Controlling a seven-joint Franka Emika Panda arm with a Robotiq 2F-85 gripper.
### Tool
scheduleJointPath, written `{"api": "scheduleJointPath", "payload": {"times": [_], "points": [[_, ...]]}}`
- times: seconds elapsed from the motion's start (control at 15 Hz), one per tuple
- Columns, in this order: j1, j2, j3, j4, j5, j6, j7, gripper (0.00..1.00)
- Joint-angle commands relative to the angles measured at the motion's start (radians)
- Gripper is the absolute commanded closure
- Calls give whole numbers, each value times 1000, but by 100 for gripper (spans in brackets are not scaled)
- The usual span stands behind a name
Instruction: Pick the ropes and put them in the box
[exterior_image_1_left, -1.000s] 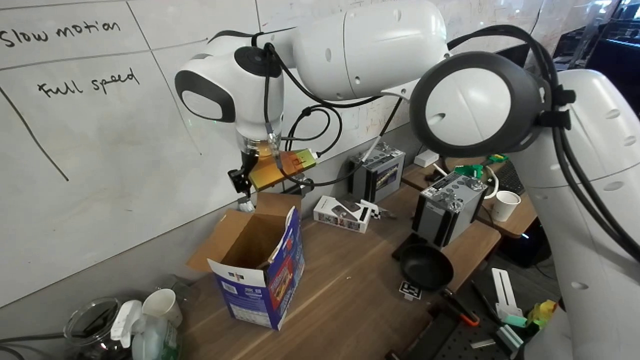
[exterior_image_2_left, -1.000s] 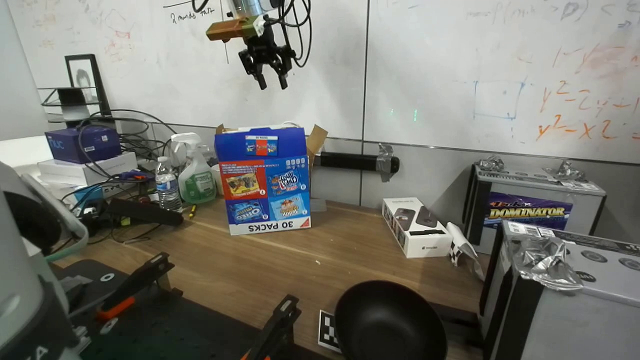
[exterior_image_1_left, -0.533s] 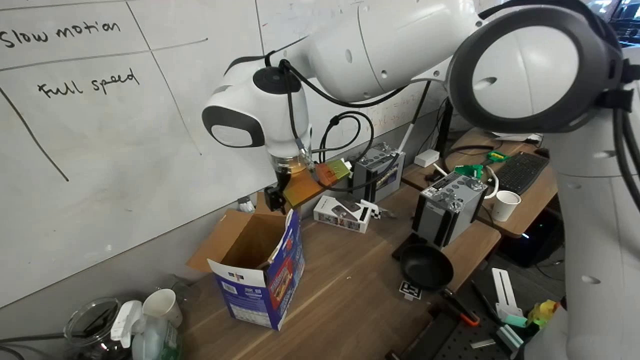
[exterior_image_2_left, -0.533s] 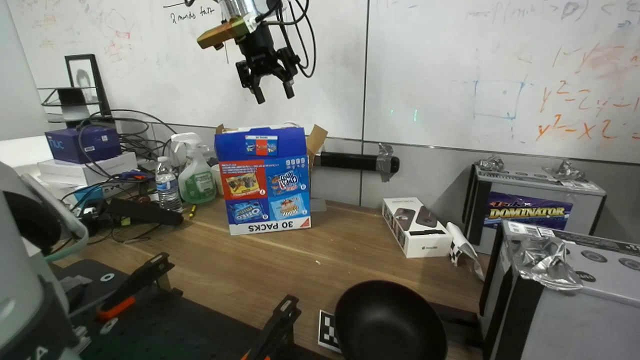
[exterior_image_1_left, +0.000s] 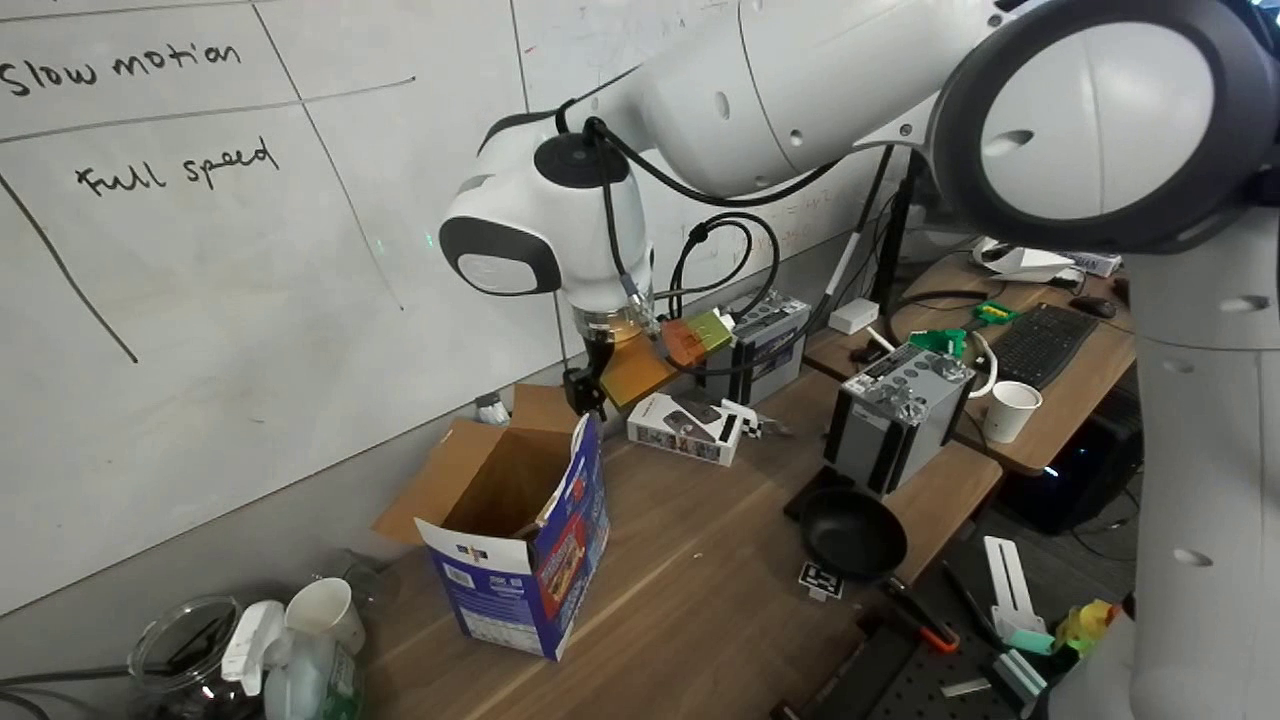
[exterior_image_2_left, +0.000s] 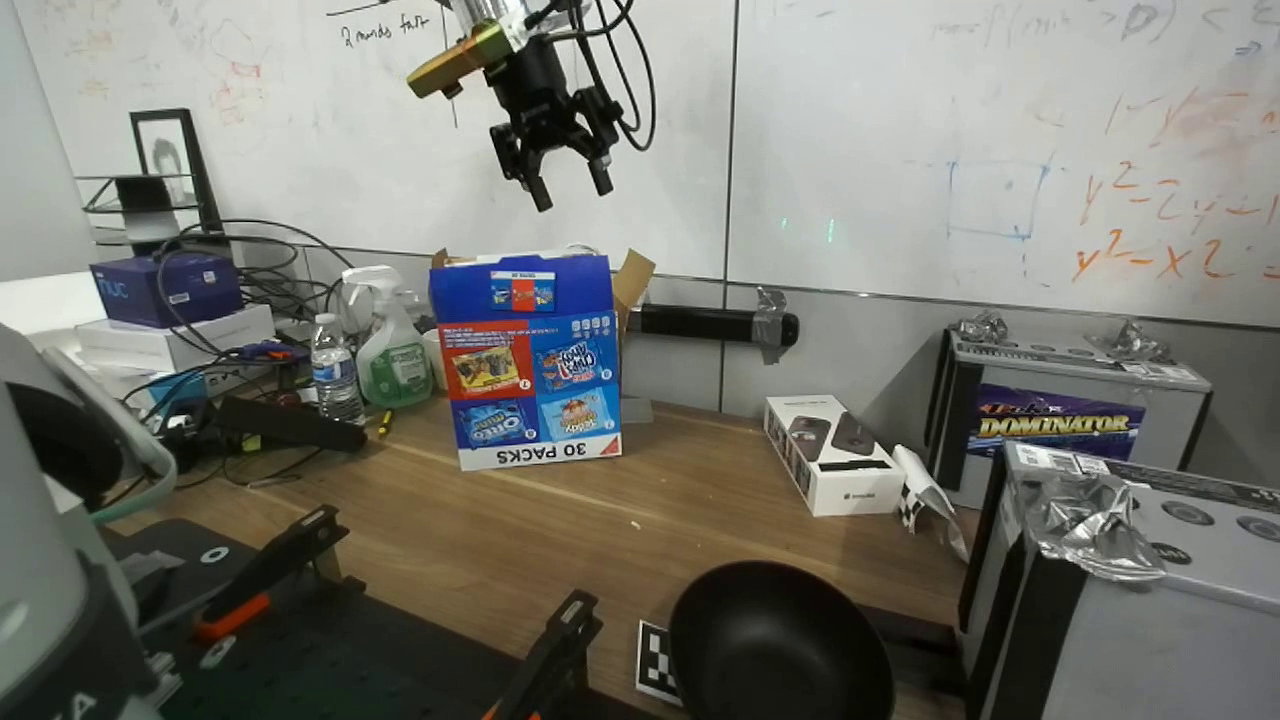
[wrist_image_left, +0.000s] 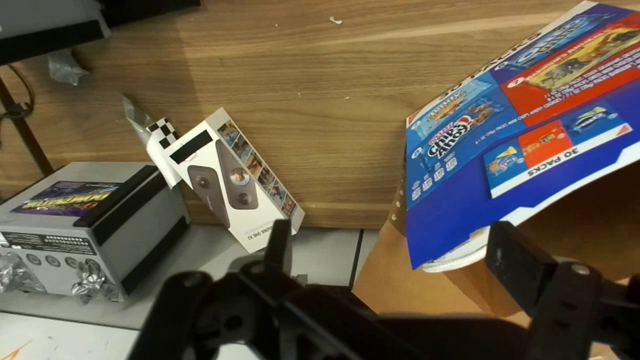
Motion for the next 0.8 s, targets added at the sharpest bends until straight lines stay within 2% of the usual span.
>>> {"api": "scheduleJointPath", "payload": {"times": [0.0,0.73], "points": [[15,42,-45,83,0,42,-14,0],[-38,212,-43,225,-1,42,-13,0]]}}
